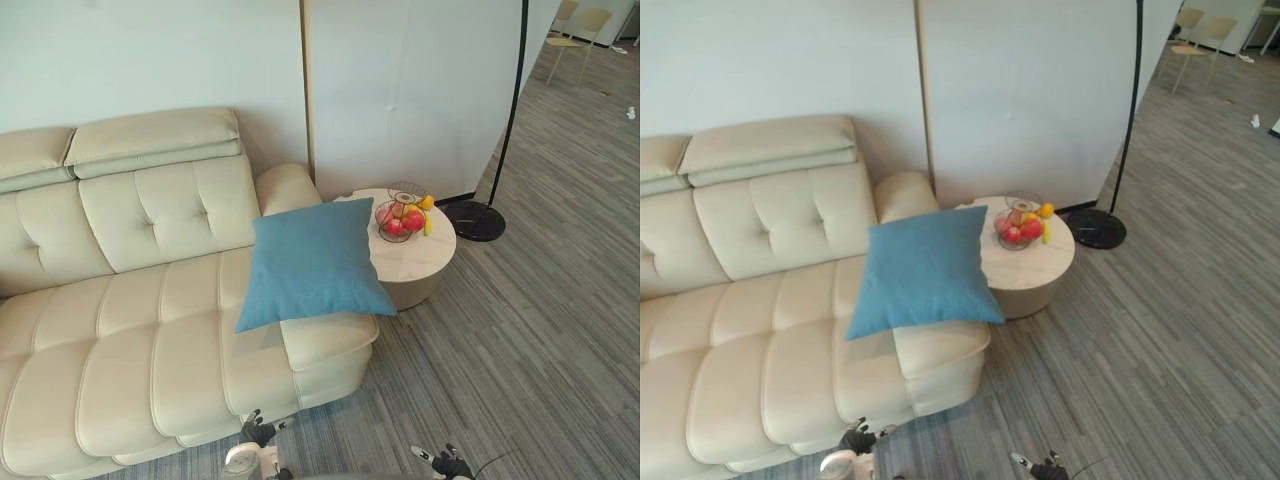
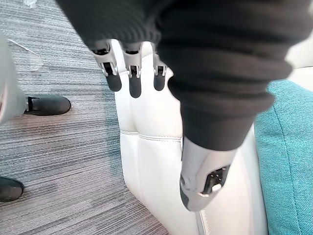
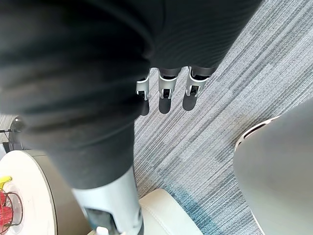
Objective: Pick up cushions and gather them together orderly.
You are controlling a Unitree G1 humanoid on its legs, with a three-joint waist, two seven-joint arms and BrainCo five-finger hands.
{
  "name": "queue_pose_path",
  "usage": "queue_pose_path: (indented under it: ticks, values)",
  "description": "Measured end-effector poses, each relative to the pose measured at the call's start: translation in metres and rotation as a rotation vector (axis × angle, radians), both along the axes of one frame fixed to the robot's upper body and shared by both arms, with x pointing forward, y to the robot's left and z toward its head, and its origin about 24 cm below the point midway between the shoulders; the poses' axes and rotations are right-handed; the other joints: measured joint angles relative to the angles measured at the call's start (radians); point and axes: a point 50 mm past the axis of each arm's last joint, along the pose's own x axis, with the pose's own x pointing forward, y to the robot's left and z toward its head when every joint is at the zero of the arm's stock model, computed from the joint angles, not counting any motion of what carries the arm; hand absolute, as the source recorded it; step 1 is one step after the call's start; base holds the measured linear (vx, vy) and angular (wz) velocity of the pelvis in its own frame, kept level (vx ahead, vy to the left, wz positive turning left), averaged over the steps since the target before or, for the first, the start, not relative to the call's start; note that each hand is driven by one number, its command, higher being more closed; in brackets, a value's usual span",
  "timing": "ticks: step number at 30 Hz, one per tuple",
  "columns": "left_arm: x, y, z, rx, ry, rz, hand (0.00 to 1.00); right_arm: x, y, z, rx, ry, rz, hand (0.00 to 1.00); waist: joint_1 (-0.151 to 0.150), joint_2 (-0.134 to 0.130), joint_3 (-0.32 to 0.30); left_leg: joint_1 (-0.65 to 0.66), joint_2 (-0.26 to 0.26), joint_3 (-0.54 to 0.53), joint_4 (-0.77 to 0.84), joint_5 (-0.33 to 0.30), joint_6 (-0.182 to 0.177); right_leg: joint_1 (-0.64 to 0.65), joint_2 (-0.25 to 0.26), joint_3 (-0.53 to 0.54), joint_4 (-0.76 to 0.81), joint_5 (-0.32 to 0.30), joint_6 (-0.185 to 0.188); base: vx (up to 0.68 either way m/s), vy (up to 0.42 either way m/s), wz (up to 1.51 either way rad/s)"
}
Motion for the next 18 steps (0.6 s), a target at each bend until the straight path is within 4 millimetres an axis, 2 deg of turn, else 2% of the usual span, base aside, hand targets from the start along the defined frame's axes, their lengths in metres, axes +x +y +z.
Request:
queue_pose_path:
  ticks: [5,8,11,12,14,16,18]
  values:
    - [0.002,0.001,0.000,0.001,0.000,-0.004,0.00,-0.004,-0.004,-0.001,0.005,0.015,-0.052,0.00,0.000,0.000,-0.002,-0.013,0.001,0.000,0.000,-0.005,-0.003,-0.001,0.002,-0.001,-0.026,-0.006,0.011,0.02,-0.003,0.02]
    - [0.004,0.001,0.000,0.001,0.005,-0.007,0.00,-0.007,-0.006,-0.003,0.015,0.032,-0.120,0.00,0.000,-0.001,-0.002,-0.027,0.000,-0.008,0.000,-0.010,-0.008,0.000,0.005,-0.007,-0.038,0.009,0.002,0.08,-0.019,0.09]
    - [0.005,0.007,0.000,0.014,0.007,-0.006,0.00,-0.004,0.000,-0.004,0.040,0.029,-0.158,0.00,0.000,-0.011,0.014,-0.032,0.005,-0.018,0.008,-0.011,-0.010,0.003,0.013,0.005,-0.030,0.011,0.001,0.08,-0.033,0.21]
    - [0.008,0.011,0.001,0.022,-0.001,-0.002,0.00,-0.001,0.002,-0.003,0.044,0.024,-0.157,0.00,0.000,-0.022,0.027,-0.039,0.009,-0.026,0.037,-0.020,-0.014,0.003,0.014,0.012,-0.019,0.012,0.001,0.06,-0.025,0.33]
    - [0.018,0.014,0.006,0.032,-0.037,-0.002,0.00,0.008,0.005,-0.002,0.052,0.005,-0.152,0.00,0.003,-0.041,0.062,-0.121,0.027,-0.029,0.217,-0.088,-0.007,0.004,0.009,0.019,0.009,0.014,-0.001,0.01,-0.030,0.34]
    - [0.026,0.012,0.009,0.028,-0.061,-0.003,0.00,0.014,0.003,0.000,0.041,-0.014,-0.146,0.00,0.008,-0.025,0.073,-0.204,0.053,-0.022,0.389,-0.142,0.006,0.003,0.014,0.017,0.023,0.014,-0.001,-0.06,-0.014,0.20]
    - [0.026,0.010,0.009,0.023,-0.060,-0.004,0.00,0.018,-0.001,0.002,0.028,-0.023,-0.141,0.00,0.015,-0.009,0.073,-0.207,0.056,-0.007,0.386,-0.151,0.008,0.000,0.015,0.025,0.013,0.013,-0.001,-0.07,0.022,-0.03]
